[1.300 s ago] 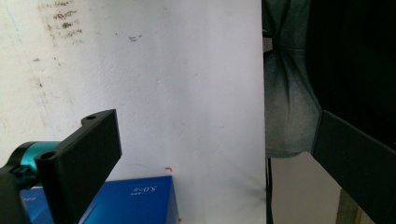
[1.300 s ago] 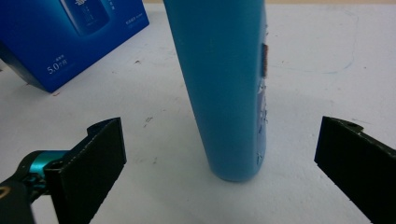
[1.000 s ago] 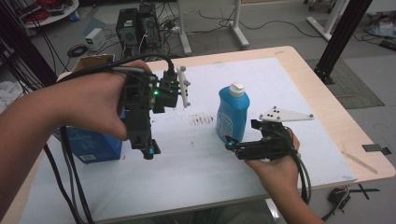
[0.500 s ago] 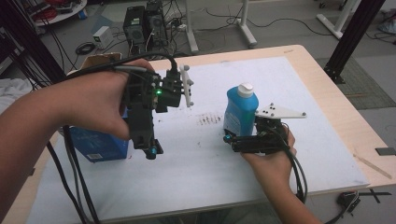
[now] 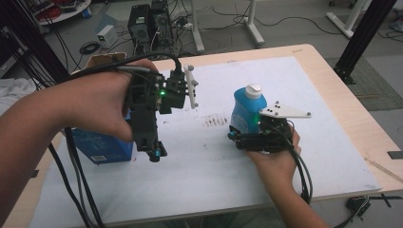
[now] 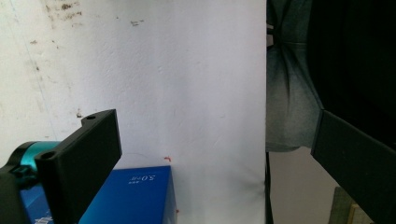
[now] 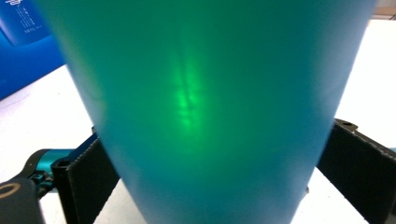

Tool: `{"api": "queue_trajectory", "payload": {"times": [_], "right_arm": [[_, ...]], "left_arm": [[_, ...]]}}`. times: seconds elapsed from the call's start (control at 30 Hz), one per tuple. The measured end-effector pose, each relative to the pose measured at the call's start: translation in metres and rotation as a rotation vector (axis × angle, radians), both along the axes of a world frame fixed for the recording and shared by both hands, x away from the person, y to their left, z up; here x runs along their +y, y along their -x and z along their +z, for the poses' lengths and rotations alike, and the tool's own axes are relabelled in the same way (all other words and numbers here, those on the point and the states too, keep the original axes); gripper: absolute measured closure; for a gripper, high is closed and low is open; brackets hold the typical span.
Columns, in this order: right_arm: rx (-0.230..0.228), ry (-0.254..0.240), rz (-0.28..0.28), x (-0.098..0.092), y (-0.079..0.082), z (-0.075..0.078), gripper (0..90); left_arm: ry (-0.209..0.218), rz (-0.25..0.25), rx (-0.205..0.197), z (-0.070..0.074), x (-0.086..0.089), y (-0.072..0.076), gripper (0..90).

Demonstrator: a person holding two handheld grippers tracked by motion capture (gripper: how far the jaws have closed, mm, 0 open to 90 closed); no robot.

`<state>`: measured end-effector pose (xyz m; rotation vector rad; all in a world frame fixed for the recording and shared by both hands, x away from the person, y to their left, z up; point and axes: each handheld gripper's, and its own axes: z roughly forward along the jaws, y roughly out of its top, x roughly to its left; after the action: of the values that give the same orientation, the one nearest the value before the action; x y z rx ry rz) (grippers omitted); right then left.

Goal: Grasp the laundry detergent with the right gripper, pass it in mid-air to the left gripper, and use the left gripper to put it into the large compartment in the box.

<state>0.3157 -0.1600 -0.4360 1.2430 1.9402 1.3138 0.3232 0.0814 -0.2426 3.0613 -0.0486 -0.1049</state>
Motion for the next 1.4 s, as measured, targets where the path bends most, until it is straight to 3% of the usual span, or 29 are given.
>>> {"api": "queue_trajectory", "payload": {"times": [0.3,1.07,1.1,1.4], "right_arm": [[0.003,-0.001,-0.004,-0.0006,-0.0001,-0.0011,12.5],[-0.010,0.005,-0.032,-0.0028,-0.0008,-0.0034,21.4],[-0.013,-0.001,-0.028,-0.0031,-0.0008,-0.0035,25.1],[-0.014,-0.017,-0.031,-0.0023,-0.0018,-0.0041,26.6]], "left_arm": [[0.002,0.000,-0.003,-0.0001,-0.0002,0.0004,1.7],[0.003,-0.002,-0.001,-0.0009,-0.0023,-0.0005,1.7],[0.002,-0.001,-0.002,-0.0009,-0.0023,-0.0007,1.7],[0.004,0.004,-0.002,-0.0008,-0.0020,-0.0002,1.7]]}}
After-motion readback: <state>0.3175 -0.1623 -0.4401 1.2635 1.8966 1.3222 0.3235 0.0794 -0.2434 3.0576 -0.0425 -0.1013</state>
